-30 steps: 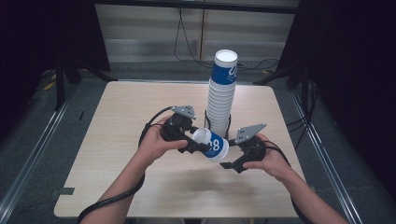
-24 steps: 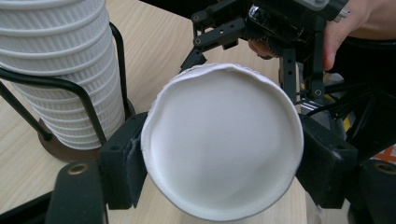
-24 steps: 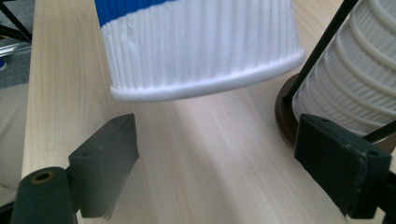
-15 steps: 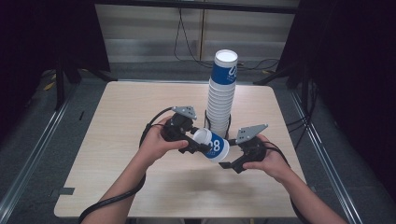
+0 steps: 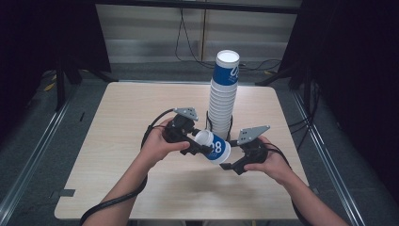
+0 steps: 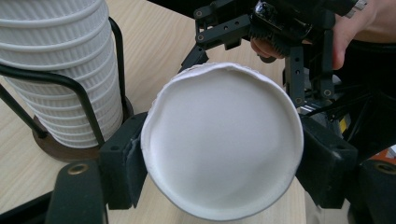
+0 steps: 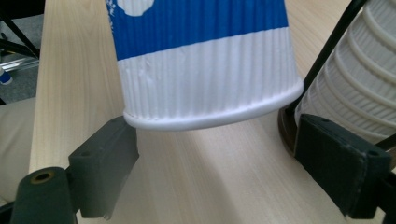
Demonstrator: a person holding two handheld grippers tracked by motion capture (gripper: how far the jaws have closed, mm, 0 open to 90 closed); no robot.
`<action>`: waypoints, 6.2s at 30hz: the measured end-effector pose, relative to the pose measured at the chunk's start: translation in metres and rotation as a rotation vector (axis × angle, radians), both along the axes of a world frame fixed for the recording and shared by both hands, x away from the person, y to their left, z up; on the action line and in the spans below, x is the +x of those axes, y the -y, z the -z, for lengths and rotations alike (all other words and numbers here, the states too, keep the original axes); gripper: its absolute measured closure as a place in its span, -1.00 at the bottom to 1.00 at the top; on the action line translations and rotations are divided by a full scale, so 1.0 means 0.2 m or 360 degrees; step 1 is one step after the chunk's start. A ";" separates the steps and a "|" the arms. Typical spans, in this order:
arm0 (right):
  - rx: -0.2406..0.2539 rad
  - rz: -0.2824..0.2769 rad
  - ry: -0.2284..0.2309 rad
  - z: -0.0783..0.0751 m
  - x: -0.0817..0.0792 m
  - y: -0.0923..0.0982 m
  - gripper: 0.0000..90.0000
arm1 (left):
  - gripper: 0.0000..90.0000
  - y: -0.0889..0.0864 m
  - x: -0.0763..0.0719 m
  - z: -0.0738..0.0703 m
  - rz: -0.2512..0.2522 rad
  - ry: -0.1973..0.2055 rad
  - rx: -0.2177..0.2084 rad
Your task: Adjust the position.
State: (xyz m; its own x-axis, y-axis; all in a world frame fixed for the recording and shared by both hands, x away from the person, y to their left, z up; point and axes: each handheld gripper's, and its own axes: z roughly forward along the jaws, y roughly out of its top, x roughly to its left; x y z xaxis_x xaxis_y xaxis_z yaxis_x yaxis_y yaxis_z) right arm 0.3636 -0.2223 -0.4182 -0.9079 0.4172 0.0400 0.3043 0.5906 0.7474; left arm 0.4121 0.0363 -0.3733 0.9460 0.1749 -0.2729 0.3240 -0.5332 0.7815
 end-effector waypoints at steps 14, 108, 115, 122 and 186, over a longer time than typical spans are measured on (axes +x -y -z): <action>0.0042 0.0010 -0.0015 0.01 0.00 -0.02 -0.74 | -0.39 0.01 0.00 0.02 0.0005 -0.0040 -0.0005; -0.0297 -0.0189 0.0080 0.01 -0.02 -0.04 -0.56 | -0.55 0.07 -0.03 0.04 0.0138 0.0107 0.0191; -0.0412 -0.0216 0.0069 0.01 -0.02 -0.04 -0.56 | -0.57 0.10 -0.07 0.06 0.0199 0.0233 0.0375; -0.0495 -0.0264 0.0058 0.00 -0.02 -0.05 -0.56 | -0.55 0.14 -0.10 0.06 0.0241 0.0315 0.0499; -0.0512 -0.0402 0.0063 -0.05 -0.02 -0.09 -0.61 | -0.33 0.24 -0.14 0.16 0.0401 0.0322 0.0802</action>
